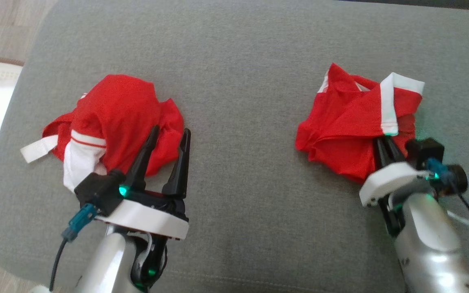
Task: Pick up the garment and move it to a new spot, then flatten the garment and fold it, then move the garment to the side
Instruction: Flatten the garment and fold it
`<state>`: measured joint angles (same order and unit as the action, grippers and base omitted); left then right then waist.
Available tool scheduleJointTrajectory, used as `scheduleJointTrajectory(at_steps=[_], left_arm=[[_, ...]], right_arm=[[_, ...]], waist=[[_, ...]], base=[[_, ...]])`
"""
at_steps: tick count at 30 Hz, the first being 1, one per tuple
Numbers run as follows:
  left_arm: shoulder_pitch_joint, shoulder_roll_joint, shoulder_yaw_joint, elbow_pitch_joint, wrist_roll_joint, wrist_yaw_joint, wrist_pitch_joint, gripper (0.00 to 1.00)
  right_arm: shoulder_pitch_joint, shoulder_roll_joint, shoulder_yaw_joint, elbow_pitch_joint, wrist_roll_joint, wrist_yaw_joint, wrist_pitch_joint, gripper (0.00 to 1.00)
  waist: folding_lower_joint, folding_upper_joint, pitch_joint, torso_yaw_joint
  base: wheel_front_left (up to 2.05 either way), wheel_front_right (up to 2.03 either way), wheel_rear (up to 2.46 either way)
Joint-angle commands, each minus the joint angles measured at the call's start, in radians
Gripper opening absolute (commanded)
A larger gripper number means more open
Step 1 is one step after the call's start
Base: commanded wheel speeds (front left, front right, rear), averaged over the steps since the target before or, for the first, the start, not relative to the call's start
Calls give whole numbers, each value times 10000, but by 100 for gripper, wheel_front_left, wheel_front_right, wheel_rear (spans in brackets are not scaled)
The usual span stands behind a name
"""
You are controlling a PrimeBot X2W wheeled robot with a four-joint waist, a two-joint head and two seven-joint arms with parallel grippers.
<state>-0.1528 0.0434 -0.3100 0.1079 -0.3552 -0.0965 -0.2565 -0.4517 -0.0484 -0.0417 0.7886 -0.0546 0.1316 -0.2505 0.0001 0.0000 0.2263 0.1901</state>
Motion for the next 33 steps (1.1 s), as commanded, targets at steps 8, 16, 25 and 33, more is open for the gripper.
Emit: scheduleJointTrajectory(at_steps=[8,16,25,33], left_arm=[[-514,68,198,-293,-143,39,-53,100],[-690,68,-11,-294,-298,92,-53,100],[-745,68,64,-261,-331,145,-53,100],[-714,68,257,-165,-149,106,-53,100]], right_arm=[[-1706,-18,360,526,-345,-9,-85,0],[-2732,-18,1098,1387,-153,-9,-96,0],[-2695,-18,1851,2072,353,-9,-108,0],[-2285,-18,3881,2019,2051,-9,-110,0]], waist=[[-1,0,273,350],[-1,0,485,624],[-1,0,524,559],[-1,0,220,-87]], base=[[0,0,0],[0,0,0],[0,0,0],[0,0,0]])
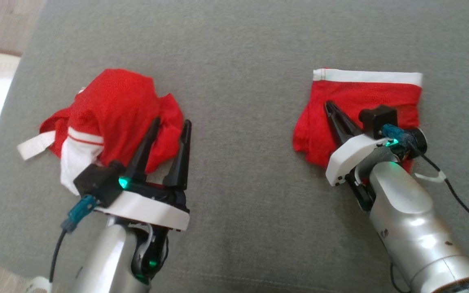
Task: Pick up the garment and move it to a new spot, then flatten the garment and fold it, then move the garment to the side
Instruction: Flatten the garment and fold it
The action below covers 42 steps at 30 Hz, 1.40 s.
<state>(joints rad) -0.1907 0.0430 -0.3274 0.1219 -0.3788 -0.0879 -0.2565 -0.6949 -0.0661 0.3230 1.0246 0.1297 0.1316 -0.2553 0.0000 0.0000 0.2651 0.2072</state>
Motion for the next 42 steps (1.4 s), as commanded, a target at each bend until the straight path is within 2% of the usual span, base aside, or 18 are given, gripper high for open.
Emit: scheduleJointTrajectory(at_steps=[1,6,13,18,19,20,25,30,42], left_arm=[[-336,72,477,-304,116,11,-53,100],[-293,72,663,-295,207,-21,-53,100],[19,72,916,-307,295,-31,-53,100],[283,72,1091,-352,318,-2,-53,100],[328,72,1113,-363,331,-4,-53,100],[372,72,1147,-371,347,-4,-53,100],[618,72,1235,-328,473,-31,-53,100],[950,72,1357,-420,576,-19,-53,100],[1275,72,1195,-337,700,15,-53,100]], right_arm=[[151,158,245,-484,344,-9,-62,0],[254,158,-242,-1268,519,-9,-63,0],[1452,158,-2220,-3276,540,-9,-63,0],[2701,158,-3191,-4657,287,-9,-64,0],[2916,158,-3386,-4955,234,-9,-64,25],[3120,158,-3505,-5261,192,-9,-64,100],[4132,158,-3811,-6581,-271,-9,-64,100],[5046,158,-3973,-7296,-345,-9,-64,100],[5837,158,-3934,-7583,-400,-9,-64,100]], waist=[[0,0,-245,-370],[0,0,-584,-794],[0,0,-1290,-1417],[0,0,-1657,-1781],[0,0,-1691,-1829],[0,0,-1736,-1890],[0,0,-1957,-2117],[0,0,-2137,-2284],[0,0,-2306,-2268]], base=[[0,0,0],[0,0,0],[0,0,0],[0,0,0],[0,0,0],[0,0,0],[0,0,0],[0,0,0],[0,0,0]])
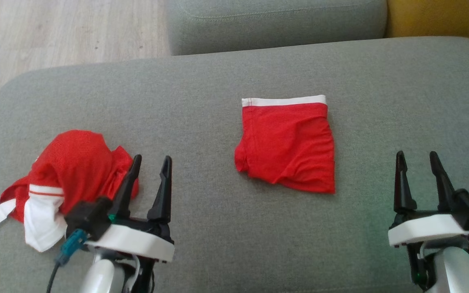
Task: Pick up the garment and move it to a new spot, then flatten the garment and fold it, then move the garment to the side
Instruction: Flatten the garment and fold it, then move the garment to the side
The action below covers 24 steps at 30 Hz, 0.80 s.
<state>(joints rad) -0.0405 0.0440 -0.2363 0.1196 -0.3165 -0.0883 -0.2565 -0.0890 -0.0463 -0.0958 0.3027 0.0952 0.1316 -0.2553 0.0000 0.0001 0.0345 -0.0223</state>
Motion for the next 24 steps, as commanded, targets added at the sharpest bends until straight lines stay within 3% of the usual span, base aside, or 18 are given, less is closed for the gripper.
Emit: scheduleJointTrajectory(at_steps=[1,12,24], left_arm=[[-238,62,260,-316,72,27,-53,100],[-298,62,138,-394,69,65,-53,100],[-855,62,-140,-507,-21,31,-53,100]], right_arm=[[-222,-39,252,-345,-78,-9,-64,100],[-239,-39,204,-70,-99,-9,-64,100],[-1360,-39,281,1084,-496,-9,281,100]], waist=[[0,-1,-5,53],[0,-1,82,232],[0,-1,1096,687]], base=[[0,0,0],[0,0,0],[0,0,0]])
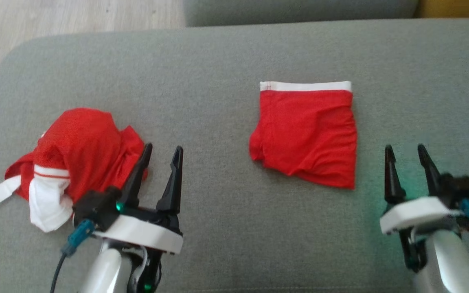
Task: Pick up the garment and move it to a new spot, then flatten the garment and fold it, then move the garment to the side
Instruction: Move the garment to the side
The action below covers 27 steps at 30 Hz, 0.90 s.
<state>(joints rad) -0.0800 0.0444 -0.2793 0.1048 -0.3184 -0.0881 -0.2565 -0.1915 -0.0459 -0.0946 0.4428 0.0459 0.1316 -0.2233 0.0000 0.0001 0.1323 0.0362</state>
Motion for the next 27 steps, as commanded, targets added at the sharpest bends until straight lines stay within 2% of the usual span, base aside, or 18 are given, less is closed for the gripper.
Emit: scheduleJointTrajectory(at_steps=[1,8,12,18,21,22,23,27], left_arm=[[-513,58,256,-354,-1,22,-53,100],[-883,58,40,-274,-35,-32,-53,100],[-1025,58,-114,-214,-34,-50,-53,100],[-1032,58,-202,-185,-105,-30,-53,100],[-1014,58,-179,-184,-107,-10,-53,100],[-1000,58,-165,-175,-100,-5,-53,100],[-990,58,-157,-163,-91,-6,-53,100],[-979,58,-123,-150,-54,-13,-53,100]], right_arm=[[-497,-43,323,-176,45,-9,65,100],[-1795,-43,801,1176,364,-9,1075,100],[-2447,-43,697,2139,489,-9,1548,100],[-3254,-43,562,3606,762,-9,1999,100],[-3579,-43,894,4217,1003,-9,2108,100],[-3676,-43,1082,4381,1056,-9,2127,89],[-3765,-43,1275,4498,1015,-9,2077,1],[-4008,-43,1753,4701,534,-9,1815,0]], waist=[[0,-1,216,152],[0,-1,731,538],[0,-1,913,784],[0,-1,1031,987],[0,-1,1041,971],[0,-1,1033,934],[0,-1,1023,887],[0,-1,982,658]], base=[[0,0,0],[0,0,0],[0,0,0],[0,0,0],[0,0,0],[0,0,0],[0,0,0],[0,0,0]])
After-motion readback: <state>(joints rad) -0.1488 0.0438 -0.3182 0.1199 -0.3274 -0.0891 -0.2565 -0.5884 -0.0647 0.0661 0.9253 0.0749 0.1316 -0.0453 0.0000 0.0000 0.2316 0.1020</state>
